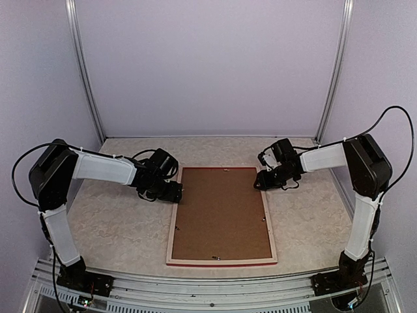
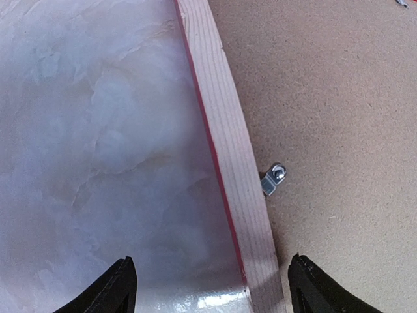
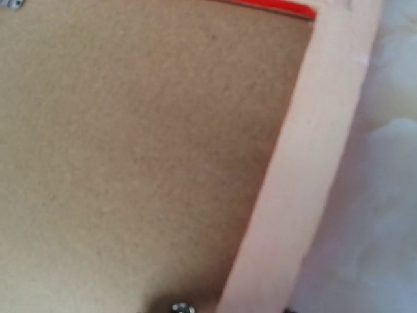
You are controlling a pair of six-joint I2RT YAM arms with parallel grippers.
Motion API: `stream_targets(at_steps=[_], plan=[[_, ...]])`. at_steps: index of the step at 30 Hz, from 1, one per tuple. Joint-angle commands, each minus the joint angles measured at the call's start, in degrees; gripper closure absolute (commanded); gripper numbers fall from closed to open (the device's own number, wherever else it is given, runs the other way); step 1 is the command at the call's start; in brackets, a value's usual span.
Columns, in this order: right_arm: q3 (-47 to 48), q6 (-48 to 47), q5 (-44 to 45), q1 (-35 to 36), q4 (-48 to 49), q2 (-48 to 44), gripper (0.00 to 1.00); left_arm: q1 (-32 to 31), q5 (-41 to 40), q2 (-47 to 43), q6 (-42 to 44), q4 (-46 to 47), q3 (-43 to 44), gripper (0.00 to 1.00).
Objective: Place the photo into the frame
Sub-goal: Press the fastener onto the backboard.
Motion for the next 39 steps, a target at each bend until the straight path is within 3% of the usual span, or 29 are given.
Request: stream_targets(at_steps=[1,13,39], plan=[[-3.1,1.4,-7.2,-1.9,-4.3,-0.8,0.56,-0.5,-0.9,-1.2,-0.3,-0.1,-0.7,0.2],[-5.4,5.6,-13.9,-5.5,-0.8,-1.3,0.52,-0.6,-1.0,-1.2,-0.3,-0.2,-0.6,0.2],[-1.9,9.0,-7.4,-6.8,-2.9,0.7,0.61,-0.7,-1.0,-0.5,0.0,-0.5,-0.3,0.2]])
